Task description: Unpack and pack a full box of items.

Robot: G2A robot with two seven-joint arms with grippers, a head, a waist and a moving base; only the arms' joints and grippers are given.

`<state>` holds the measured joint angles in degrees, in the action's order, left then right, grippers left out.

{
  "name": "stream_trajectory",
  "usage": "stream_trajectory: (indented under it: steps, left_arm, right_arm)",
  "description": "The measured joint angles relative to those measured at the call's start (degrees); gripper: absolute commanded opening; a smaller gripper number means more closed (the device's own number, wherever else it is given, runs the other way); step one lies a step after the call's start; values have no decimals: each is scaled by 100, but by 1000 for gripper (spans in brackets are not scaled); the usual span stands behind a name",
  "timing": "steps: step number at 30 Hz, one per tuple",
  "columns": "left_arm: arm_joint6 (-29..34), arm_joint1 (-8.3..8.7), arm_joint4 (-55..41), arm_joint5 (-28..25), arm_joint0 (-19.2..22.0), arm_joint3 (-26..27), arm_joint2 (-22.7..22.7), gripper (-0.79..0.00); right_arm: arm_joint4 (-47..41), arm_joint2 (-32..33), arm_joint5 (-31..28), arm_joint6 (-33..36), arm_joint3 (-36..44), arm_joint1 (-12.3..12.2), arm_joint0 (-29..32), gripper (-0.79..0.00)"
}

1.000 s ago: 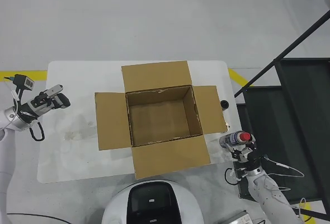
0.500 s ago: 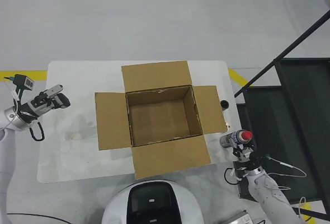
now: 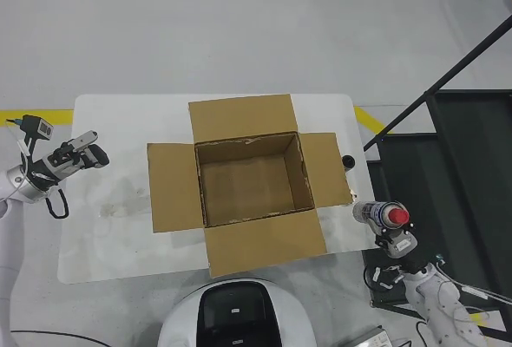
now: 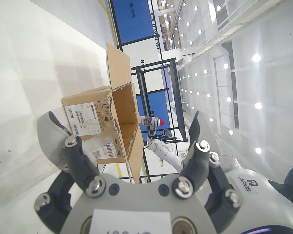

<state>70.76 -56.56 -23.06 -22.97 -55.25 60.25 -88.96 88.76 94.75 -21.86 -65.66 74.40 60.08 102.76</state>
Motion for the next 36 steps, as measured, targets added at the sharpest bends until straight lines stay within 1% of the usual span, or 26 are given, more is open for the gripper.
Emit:
stream_trajectory:
  steps: [3,7,11,16,19,33,36]
  left_arm:
    - [0,0,0,0,0,0,0,0]
    - [0,0,0,0,0,0,0,0]
    - [0,0,0,0,0,0,0,0]
    - [0,0,0,0,0,0,0,0]
    - [0,0,0,0,0,0,0,0]
    - [0,0,0,0,0,0,0,0]
    - [0,0,0,0,0,0,0,0]
  right_arm:
    - [-8,221,311,401,646,-11,115,-785]
    - [189,367,690,867,1322,-14,241,-785]
    - [410,299,744,1232,1840,-9,255,-785]
    - [586,49,711,1510,2225,13,151,-785]
    - [547,-48,685,1628,2296,26,99,-785]
    - [535,-48,686,1631,2292,27,97,-785]
    - [636,12,883,1876,2291,31,108,-785]
